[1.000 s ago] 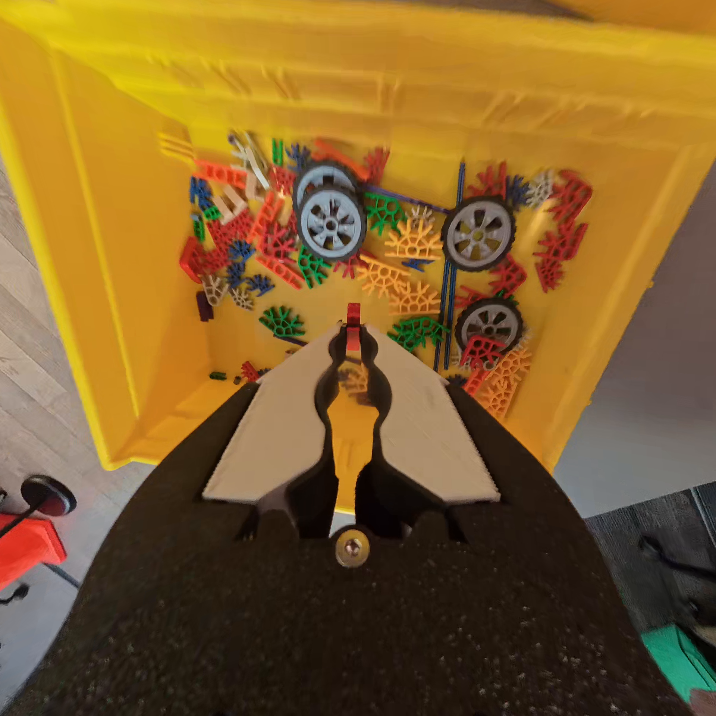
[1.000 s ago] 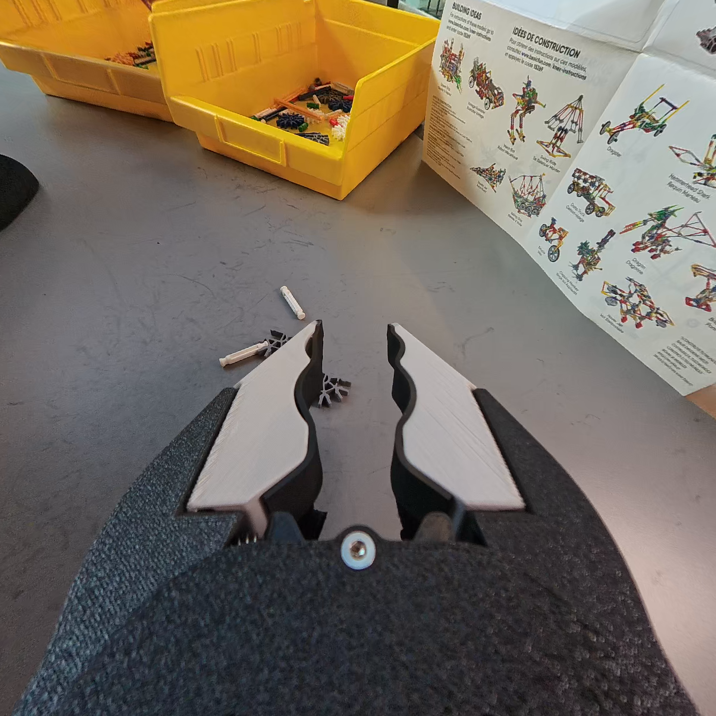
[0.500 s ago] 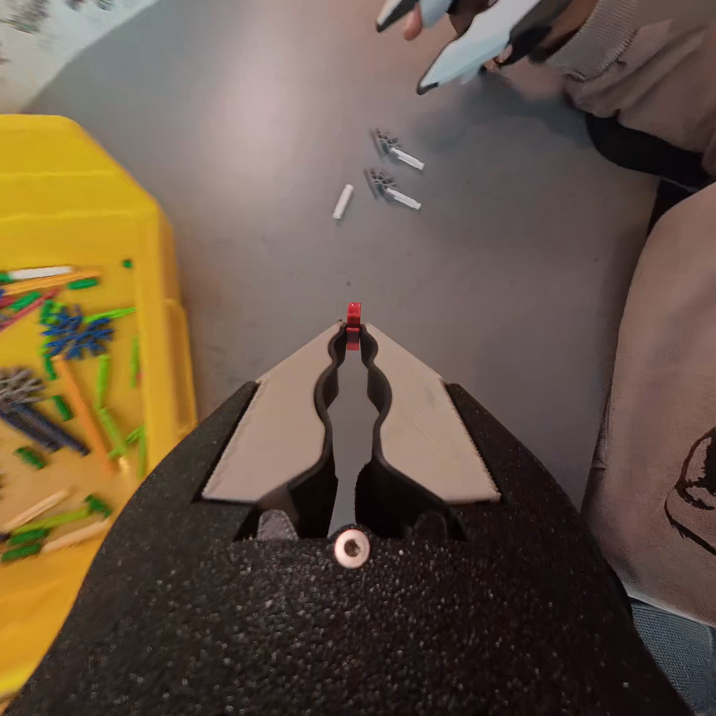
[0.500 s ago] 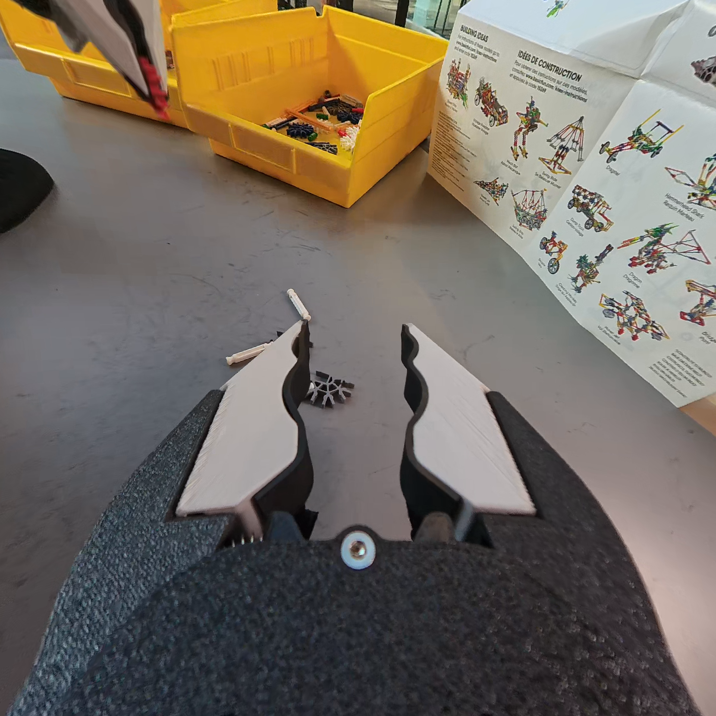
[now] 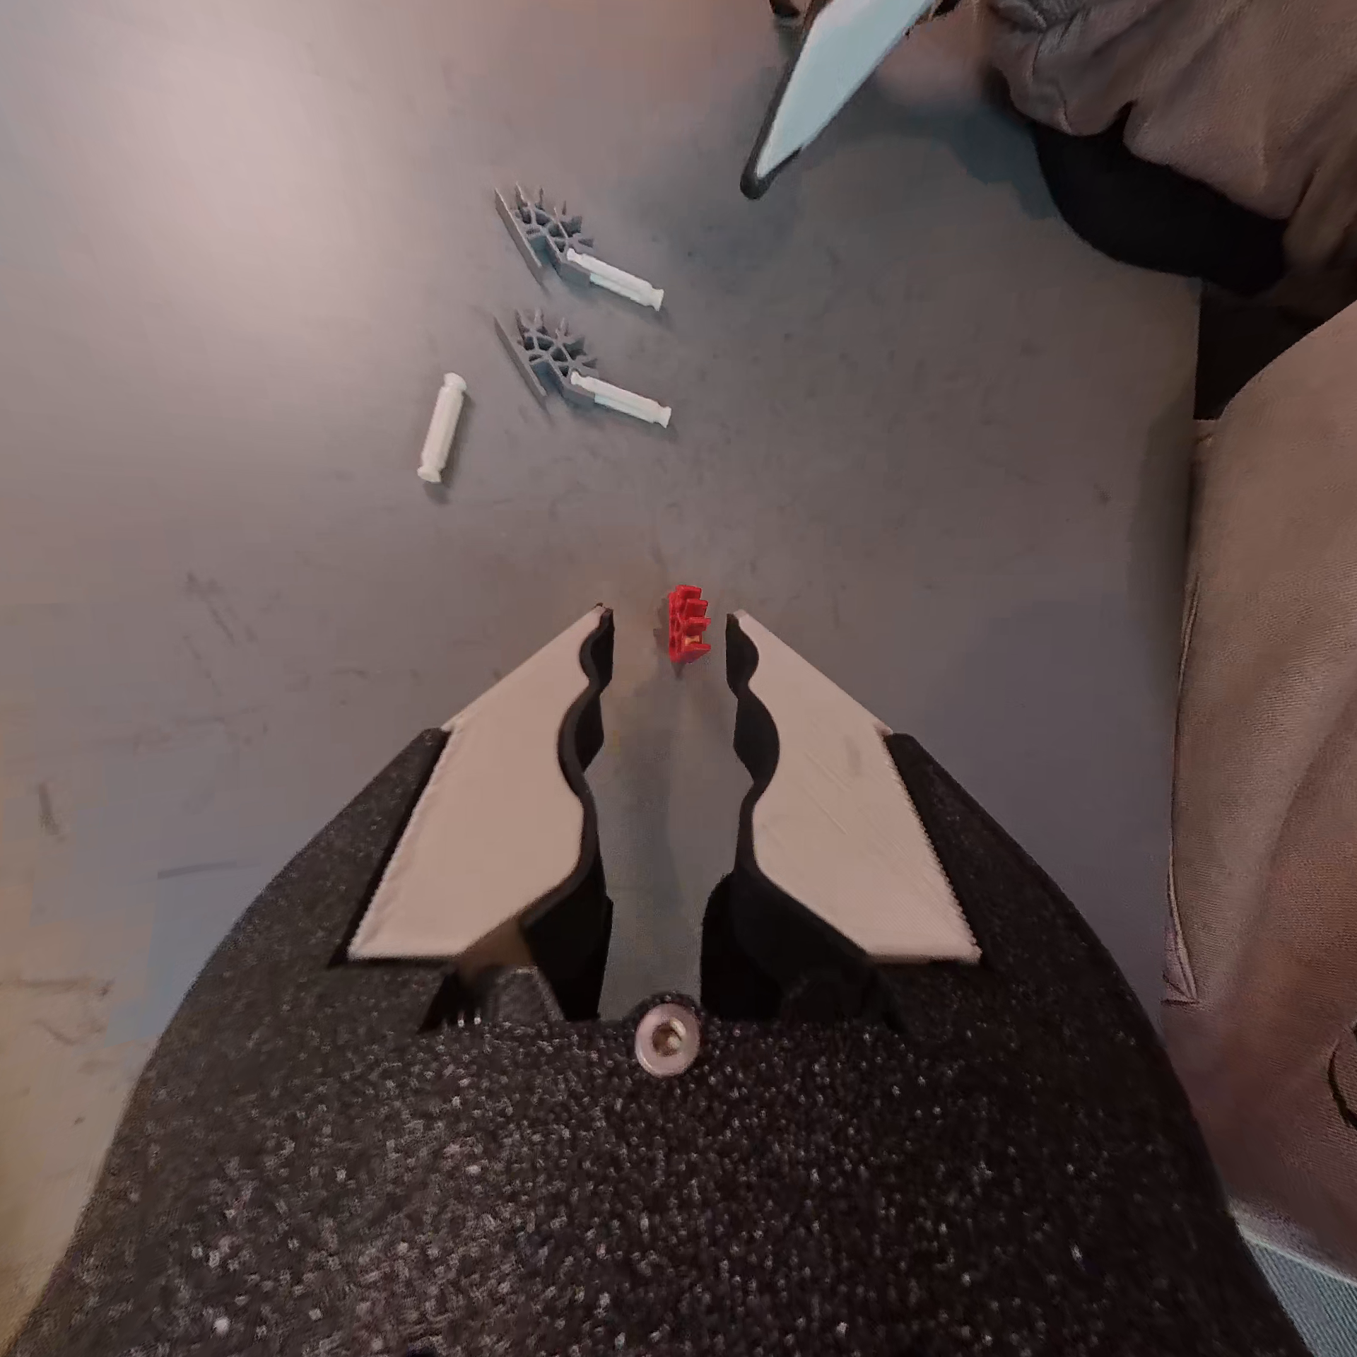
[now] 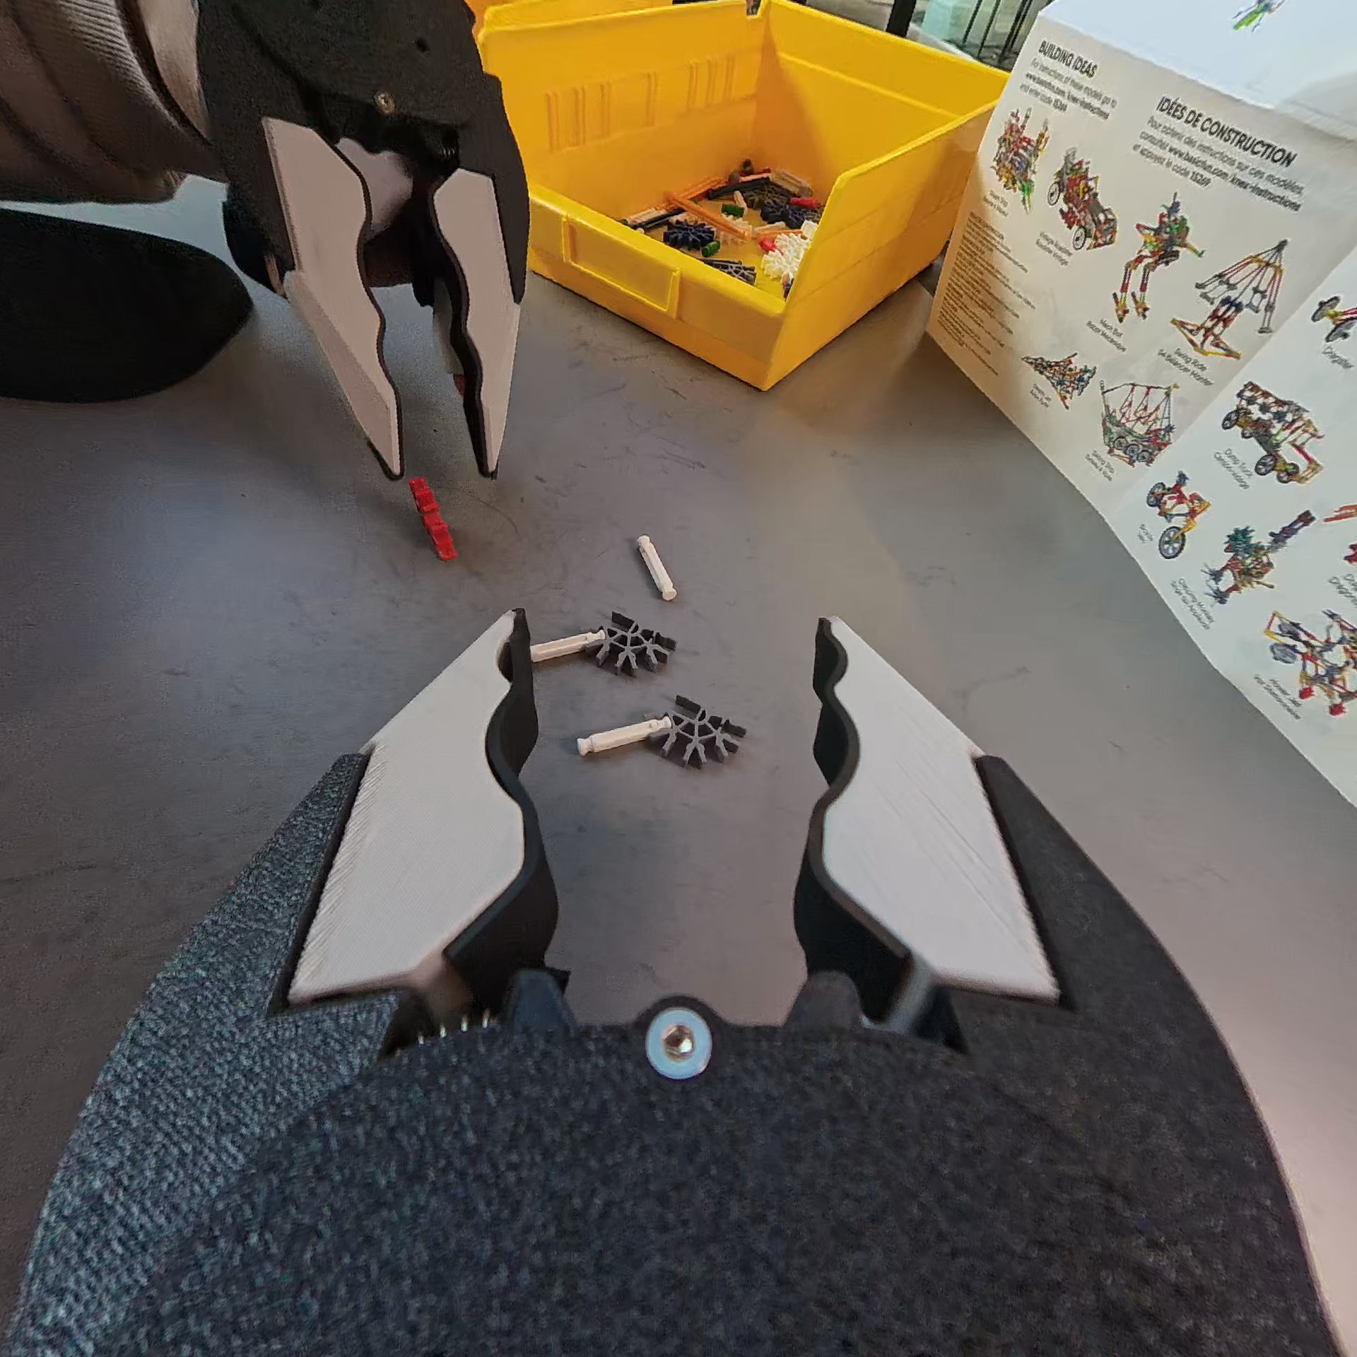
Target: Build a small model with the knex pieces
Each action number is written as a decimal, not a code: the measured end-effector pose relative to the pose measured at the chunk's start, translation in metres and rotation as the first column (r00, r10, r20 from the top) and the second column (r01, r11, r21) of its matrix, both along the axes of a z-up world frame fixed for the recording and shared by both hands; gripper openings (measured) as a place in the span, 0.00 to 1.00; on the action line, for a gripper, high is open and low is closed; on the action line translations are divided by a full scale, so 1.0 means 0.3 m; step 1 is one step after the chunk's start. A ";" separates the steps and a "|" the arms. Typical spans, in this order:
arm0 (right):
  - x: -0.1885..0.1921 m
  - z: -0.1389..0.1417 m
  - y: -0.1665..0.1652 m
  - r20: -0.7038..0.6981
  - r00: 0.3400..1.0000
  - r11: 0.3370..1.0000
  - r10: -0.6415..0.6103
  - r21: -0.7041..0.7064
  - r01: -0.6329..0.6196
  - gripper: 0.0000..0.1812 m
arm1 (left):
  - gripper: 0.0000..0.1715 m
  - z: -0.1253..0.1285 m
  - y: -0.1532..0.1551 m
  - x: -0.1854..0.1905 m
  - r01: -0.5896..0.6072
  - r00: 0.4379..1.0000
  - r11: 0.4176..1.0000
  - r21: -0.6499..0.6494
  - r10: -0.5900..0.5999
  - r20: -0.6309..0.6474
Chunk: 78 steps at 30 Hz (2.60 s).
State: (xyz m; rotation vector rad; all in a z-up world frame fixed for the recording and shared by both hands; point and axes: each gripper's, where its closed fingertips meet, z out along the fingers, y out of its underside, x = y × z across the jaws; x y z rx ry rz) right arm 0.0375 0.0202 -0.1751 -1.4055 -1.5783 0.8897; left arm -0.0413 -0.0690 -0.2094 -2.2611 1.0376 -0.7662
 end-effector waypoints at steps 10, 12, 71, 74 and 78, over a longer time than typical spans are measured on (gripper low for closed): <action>0.001 0.067 0.000 -0.088 0.996 0.999 -0.009 -0.031 0.007 0.41 | 0.23 0.561 0.113 -0.717 -0.549 0.788 0.625 0.555 0.608 0.094; -0.002 0.067 -0.001 -0.090 0.996 0.999 -0.009 -0.036 0.006 0.41 | 0.23 0.618 0.088 -0.977 -0.622 0.651 0.509 0.595 0.758 0.032; -0.120 0.209 -0.234 -0.242 0.965 0.934 0.104 0.357 -0.011 0.20 | 0.03 0.334 0.072 0.256 -0.101 0.627 0.971 -0.216 0.231 0.744; -0.107 0.181 -0.219 -0.183 0.977 0.918 0.110 0.396 -0.029 0.15 | 0.03 0.301 0.078 0.268 -0.103 0.656 0.968 -0.231 0.240 0.716; -0.089 0.140 -0.209 -0.102 0.987 0.941 0.127 0.326 -0.087 0.14 | 0.10 0.300 0.094 0.213 -0.157 0.685 0.974 -0.161 0.225 0.693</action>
